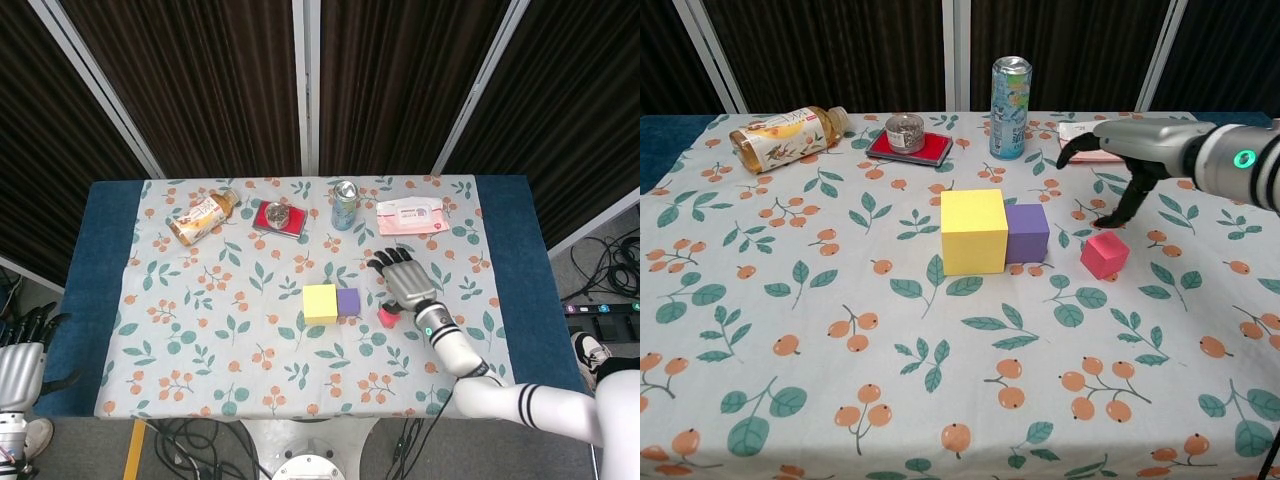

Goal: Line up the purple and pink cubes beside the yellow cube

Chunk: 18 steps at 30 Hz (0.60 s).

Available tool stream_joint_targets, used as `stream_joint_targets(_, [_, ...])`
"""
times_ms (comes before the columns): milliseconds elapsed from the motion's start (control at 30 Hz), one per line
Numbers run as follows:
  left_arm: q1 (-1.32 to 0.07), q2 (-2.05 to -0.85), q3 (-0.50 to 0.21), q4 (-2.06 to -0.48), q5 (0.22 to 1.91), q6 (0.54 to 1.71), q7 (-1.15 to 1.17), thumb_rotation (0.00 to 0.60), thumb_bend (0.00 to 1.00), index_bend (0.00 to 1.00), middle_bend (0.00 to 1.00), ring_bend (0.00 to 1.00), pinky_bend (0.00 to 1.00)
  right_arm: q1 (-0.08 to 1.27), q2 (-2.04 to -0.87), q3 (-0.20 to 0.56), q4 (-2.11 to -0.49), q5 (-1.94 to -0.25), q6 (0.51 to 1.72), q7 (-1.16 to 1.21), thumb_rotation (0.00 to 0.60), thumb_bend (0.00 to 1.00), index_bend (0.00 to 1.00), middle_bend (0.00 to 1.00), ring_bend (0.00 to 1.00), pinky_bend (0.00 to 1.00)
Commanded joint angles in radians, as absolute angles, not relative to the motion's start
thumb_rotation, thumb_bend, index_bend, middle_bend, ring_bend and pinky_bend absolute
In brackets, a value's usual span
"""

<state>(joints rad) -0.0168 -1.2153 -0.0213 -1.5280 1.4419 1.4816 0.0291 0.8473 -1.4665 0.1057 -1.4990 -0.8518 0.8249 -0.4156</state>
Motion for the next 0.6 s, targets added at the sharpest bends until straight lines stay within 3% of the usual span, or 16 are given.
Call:
stream_joint_targets(33, [-0.019, -1.216, -0.022, -1.532, 1.445, 1.481, 0.033, 0.600, 0.03, 0.25, 0.18, 0.09, 0.13, 0.807, -1.384, 0.040, -1.565, -0.930, 0.798, -0.395, 0.600, 0.14, 0.22, 0.07, 0.00, 0.00])
stream_joint_targets(267, [-0.019, -1.210, -0.023, -1.546, 1.448, 1.487, 0.045, 0.600, 0.03, 0.25, 0.18, 0.09, 0.13, 0.807, -1.394, -0.001, -1.545, -0.959, 0.783, -0.433, 0.600, 0.15, 0.23, 0.07, 0.00, 0.00])
stream_joint_targets(600, [-0.014, -1.207, -0.021, -1.552, 1.443, 1.489, 0.050, 0.600, 0.03, 0.25, 0.18, 0.09, 0.13, 0.813, -1.465, 0.013, -1.480, -0.990, 0.805, -0.446, 0.600, 0.18, 0.27, 0.09, 0.00, 0.00])
